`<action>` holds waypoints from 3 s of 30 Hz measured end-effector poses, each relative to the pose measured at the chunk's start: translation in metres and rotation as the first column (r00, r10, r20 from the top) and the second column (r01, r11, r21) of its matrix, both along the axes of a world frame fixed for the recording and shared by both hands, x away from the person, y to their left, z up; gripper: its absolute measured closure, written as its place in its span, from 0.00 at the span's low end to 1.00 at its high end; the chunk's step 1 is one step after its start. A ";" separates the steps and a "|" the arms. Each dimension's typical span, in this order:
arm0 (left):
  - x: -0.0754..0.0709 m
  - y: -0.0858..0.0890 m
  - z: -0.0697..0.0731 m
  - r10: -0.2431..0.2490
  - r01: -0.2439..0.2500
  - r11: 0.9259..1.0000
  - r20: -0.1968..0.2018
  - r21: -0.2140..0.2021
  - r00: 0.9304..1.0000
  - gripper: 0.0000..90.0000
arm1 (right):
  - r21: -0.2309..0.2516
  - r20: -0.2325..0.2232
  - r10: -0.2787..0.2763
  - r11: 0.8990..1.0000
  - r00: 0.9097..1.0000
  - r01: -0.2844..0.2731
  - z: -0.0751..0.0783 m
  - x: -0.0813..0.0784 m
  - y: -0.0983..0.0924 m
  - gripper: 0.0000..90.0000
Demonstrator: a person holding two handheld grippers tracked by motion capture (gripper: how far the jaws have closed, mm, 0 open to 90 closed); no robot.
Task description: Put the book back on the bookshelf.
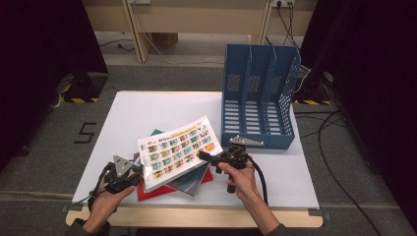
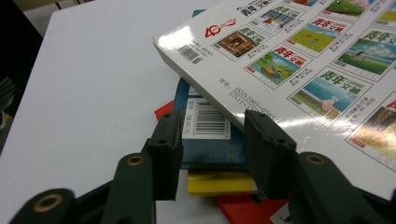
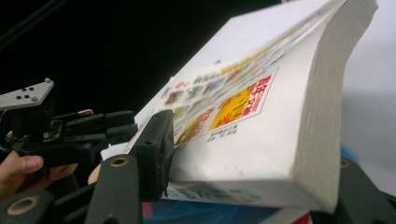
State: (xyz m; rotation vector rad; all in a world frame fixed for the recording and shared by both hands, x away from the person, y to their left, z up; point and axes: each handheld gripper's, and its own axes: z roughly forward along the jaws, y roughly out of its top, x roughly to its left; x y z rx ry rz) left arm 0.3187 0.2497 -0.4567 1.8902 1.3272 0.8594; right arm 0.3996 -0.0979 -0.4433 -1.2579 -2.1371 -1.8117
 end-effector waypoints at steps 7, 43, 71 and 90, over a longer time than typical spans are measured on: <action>0.004 -0.012 0.000 -0.040 0.040 0.999 0.033 0.016 0.999 0.50 | -0.085 0.175 0.024 0.996 0.984 -0.009 0.037 -0.003 0.003 0.54; 0.023 -0.049 -0.011 -0.043 0.044 0.999 0.038 -0.030 0.998 0.20 | -0.096 0.422 0.156 0.987 0.893 -0.127 0.123 -0.021 0.062 0.74; 0.030 0.016 -0.009 0.114 -0.101 0.979 0.064 -0.175 0.991 0.20 | -0.153 0.477 0.236 0.971 0.847 -0.184 0.123 -0.050 0.062 0.77; 0.029 0.019 -0.006 0.123 -0.105 0.971 0.072 -0.214 0.990 0.19 | -0.165 0.468 0.236 0.970 0.851 -0.178 0.131 -0.054 0.070 0.74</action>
